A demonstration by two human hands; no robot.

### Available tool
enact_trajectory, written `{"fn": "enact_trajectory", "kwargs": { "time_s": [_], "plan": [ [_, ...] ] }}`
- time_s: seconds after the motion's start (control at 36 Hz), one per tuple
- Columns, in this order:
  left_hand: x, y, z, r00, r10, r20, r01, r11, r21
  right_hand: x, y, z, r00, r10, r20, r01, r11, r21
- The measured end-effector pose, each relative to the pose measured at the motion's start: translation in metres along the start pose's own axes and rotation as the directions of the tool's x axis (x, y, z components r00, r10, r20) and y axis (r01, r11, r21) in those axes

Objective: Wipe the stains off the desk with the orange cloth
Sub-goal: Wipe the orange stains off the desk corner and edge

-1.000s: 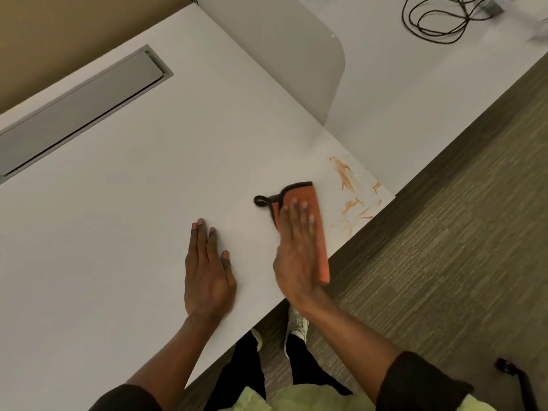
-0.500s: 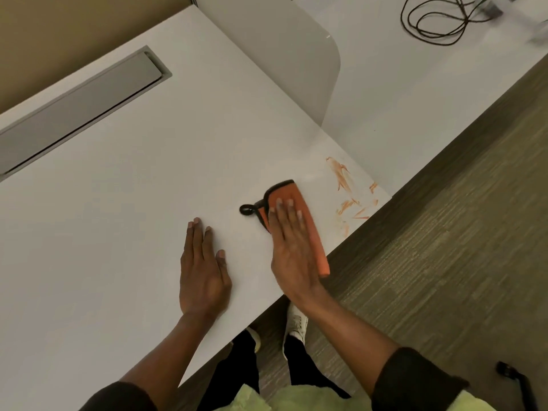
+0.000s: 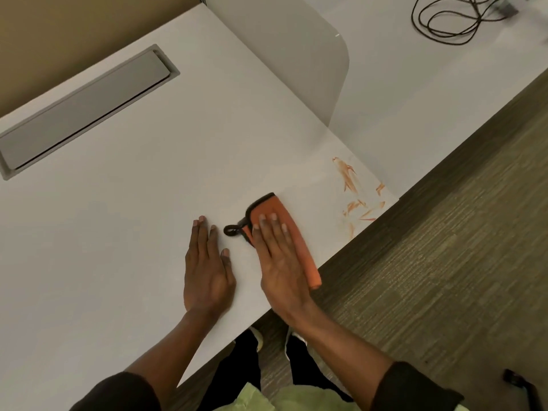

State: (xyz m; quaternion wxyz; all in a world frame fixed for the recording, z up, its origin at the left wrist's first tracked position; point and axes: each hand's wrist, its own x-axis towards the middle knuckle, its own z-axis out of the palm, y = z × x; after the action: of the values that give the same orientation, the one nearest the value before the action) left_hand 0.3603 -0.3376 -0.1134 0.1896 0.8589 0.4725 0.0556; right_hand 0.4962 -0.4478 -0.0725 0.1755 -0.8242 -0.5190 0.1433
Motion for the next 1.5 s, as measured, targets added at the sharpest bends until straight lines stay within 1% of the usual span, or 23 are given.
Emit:
{"fn": "enact_trajectory", "kwargs": {
  "time_s": [0.06,0.08,0.17,0.22,0.28,0.33,0.42,0.47,0.53,0.58,0.64,0.72,0.78,0.86,0.94,1.0,1.11,1.19,1.28,1.33,1.39,1.44,1.5],
  "plan": [
    [0.000,-0.001,0.000,1.000,-0.003,0.003,0.003,1.000,-0.002,0.018,0.011,-0.007,0.999,-0.015,0.033,0.017,0.999,-0.042],
    [0.000,-0.001,0.000,1.000,-0.002,0.004,0.002,1.000,-0.002,0.028,0.020,-0.013,0.999,0.005,0.035,-0.002,0.998,-0.071],
    [-0.001,0.000,-0.002,1.000,0.005,0.012,-0.005,1.000,0.003,0.045,0.051,-0.031,0.989,0.146,-0.037,-0.149,0.982,-0.116],
    [0.000,0.003,-0.005,1.000,0.000,0.018,0.000,1.000,0.011,0.045,0.064,-0.037,0.961,0.254,-0.112,-0.264,0.960,-0.094],
    [0.000,0.004,-0.007,1.000,-0.004,0.025,0.003,1.000,0.018,0.034,0.062,-0.035,0.933,0.314,-0.178,-0.327,0.944,-0.051],
    [0.000,0.006,-0.008,0.999,-0.011,0.030,0.010,1.000,0.017,0.016,0.049,-0.026,0.939,0.281,-0.198,-0.290,0.957,-0.017],
    [0.000,0.006,-0.006,1.000,0.000,0.029,0.000,1.000,0.029,-0.001,0.026,-0.011,0.987,0.097,-0.131,-0.096,0.995,0.010],
    [0.000,0.005,-0.006,1.000,0.000,0.029,-0.001,1.000,0.029,0.015,0.023,-0.012,0.998,0.013,-0.064,-0.012,1.000,0.009],
    [0.000,0.005,-0.006,1.000,-0.002,0.031,0.002,1.000,0.023,0.048,0.031,-0.021,1.000,-0.001,-0.011,0.001,0.999,-0.032],
    [0.000,0.005,-0.008,0.999,-0.003,0.039,0.002,1.000,0.021,0.084,0.049,-0.032,0.998,0.055,-0.008,-0.055,0.992,-0.112],
    [-0.001,0.007,-0.009,0.999,0.002,0.043,-0.003,1.000,0.024,0.110,0.074,-0.048,0.980,0.193,-0.054,-0.200,0.963,-0.182],
    [-0.002,0.007,-0.010,0.999,-0.003,0.042,0.002,1.000,0.014,0.118,0.103,-0.067,0.911,0.375,-0.172,-0.406,0.889,-0.210],
    [-0.002,0.006,-0.010,0.999,0.001,0.042,-0.001,1.000,0.008,0.106,0.102,-0.069,0.879,0.440,-0.183,-0.471,0.858,-0.203],
    [-0.001,0.005,-0.007,0.999,0.001,0.032,-0.001,1.000,0.002,0.086,0.069,-0.058,0.869,0.474,-0.141,-0.494,0.848,-0.193],
    [-0.001,0.003,-0.005,1.000,0.000,0.029,0.000,1.000,-0.008,0.088,0.039,-0.048,0.896,0.432,-0.103,-0.445,0.871,-0.210],
    [-0.001,0.003,-0.005,0.999,-0.003,0.033,0.004,1.000,-0.016,0.103,0.034,-0.050,0.906,0.412,-0.094,-0.422,0.878,-0.224],
    [-0.002,0.004,-0.006,1.000,-0.007,0.025,0.008,1.000,-0.013,0.131,0.059,-0.071,0.895,0.436,-0.096,-0.446,0.859,-0.251],
    [-0.002,0.007,-0.009,1.000,-0.008,0.028,0.009,1.000,-0.017,0.127,0.086,-0.084,0.847,0.519,-0.115,-0.530,0.811,-0.247],
    [-0.001,0.008,-0.009,1.000,-0.010,0.029,0.010,1.000,-0.018,0.105,0.090,-0.082,0.816,0.565,-0.127,-0.578,0.785,-0.222],
    [-0.001,0.007,-0.007,1.000,-0.006,0.023,0.006,1.000,-0.015,0.086,0.073,-0.070,0.838,0.526,-0.147,-0.546,0.804,-0.236],
    [-0.002,0.006,-0.006,1.000,-0.001,0.019,0.002,1.000,-0.013,0.070,0.049,-0.053,0.904,0.396,-0.162,-0.427,0.856,-0.290],
    [-0.002,0.004,-0.004,1.000,0.000,0.013,0.000,1.000,-0.011,0.067,0.033,-0.039,0.959,0.271,-0.080,-0.283,0.925,-0.255],
    [-0.001,0.003,-0.003,1.000,0.001,0.012,-0.001,1.000,-0.004,0.081,0.036,-0.041,0.981,0.192,-0.011,-0.190,0.959,-0.210]
  ]
}}
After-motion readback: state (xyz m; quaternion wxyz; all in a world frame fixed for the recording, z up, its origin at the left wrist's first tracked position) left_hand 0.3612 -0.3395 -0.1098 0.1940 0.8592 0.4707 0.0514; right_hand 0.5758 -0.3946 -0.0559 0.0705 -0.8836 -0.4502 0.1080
